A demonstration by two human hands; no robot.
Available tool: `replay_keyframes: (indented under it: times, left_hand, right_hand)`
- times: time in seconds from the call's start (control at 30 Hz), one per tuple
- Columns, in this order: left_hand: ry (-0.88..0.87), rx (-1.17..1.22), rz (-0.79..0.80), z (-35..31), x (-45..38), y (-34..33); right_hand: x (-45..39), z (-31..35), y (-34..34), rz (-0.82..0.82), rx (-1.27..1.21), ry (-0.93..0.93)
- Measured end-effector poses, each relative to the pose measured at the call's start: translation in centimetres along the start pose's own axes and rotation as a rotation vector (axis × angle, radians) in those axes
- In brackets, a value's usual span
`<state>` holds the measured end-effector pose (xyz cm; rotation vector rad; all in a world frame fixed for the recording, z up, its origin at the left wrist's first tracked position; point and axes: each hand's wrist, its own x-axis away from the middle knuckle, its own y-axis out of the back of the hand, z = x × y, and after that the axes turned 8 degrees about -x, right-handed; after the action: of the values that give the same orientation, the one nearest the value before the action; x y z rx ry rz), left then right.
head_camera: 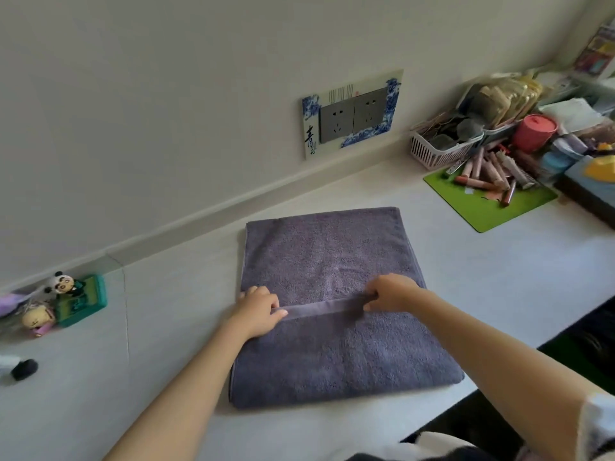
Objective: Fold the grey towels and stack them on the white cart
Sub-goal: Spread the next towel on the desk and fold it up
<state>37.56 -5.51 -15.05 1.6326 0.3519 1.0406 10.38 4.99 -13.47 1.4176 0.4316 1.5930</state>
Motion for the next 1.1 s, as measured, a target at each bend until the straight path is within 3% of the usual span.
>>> replay_keyframes:
  times: [0.17,0.3,0.4,0.53,0.63,0.7,0.77,0.83,1.1]
  left_hand:
    - [-0.041,0.045,-0.200,0.2,-0.9,-0.8]
    - [-0.015,-0.032,-0.212,-0.6,-1.6,-0.8]
    - [0.026,-0.098,-0.196,-1.1,-2.1,-1.0]
    - [0.112,-0.125,-0.357,-1.9,-1.6,-1.5]
    - [0.211,-0.041,-0.489,-4.1,-0.2,-2.2]
    - [0.084,0.064,-0.524,-6.8,1.5,-3.0]
    - [-0.056,0.101,-0.442,-9.1,2.9,-4.3]
    - [-0.072,0.065,-0.326,-9.6,3.5,-5.7]
    - [0.178,0.037,-0.277,-5.4,3.7,-6.8]
  right_hand:
    - [-0.5,-1.0,-0.9,-0.147,-0.023,0.019]
    - [-0.6,-1.0,-1.4,-0.231,0.043,0.017]
    - [-0.8,-0.6,-1.5,-0.254,0.076,0.031]
    - [-0.4,0.1,-2.0,-0.248,0.120,-0.031]
    - [0.4,1.4,-4.3,-0.535,0.154,-0.047]
    - [1.3,3.0,-6.5,-0.693,0.052,0.068]
    - [2.1,4.4,-9.2,-0.634,-0.046,0.174]
    - [2.8,4.9,-11.2,-0.533,-0.087,0.166]
    - [3.9,-1.4,-10.3,-0.564,-0.136,-0.228]
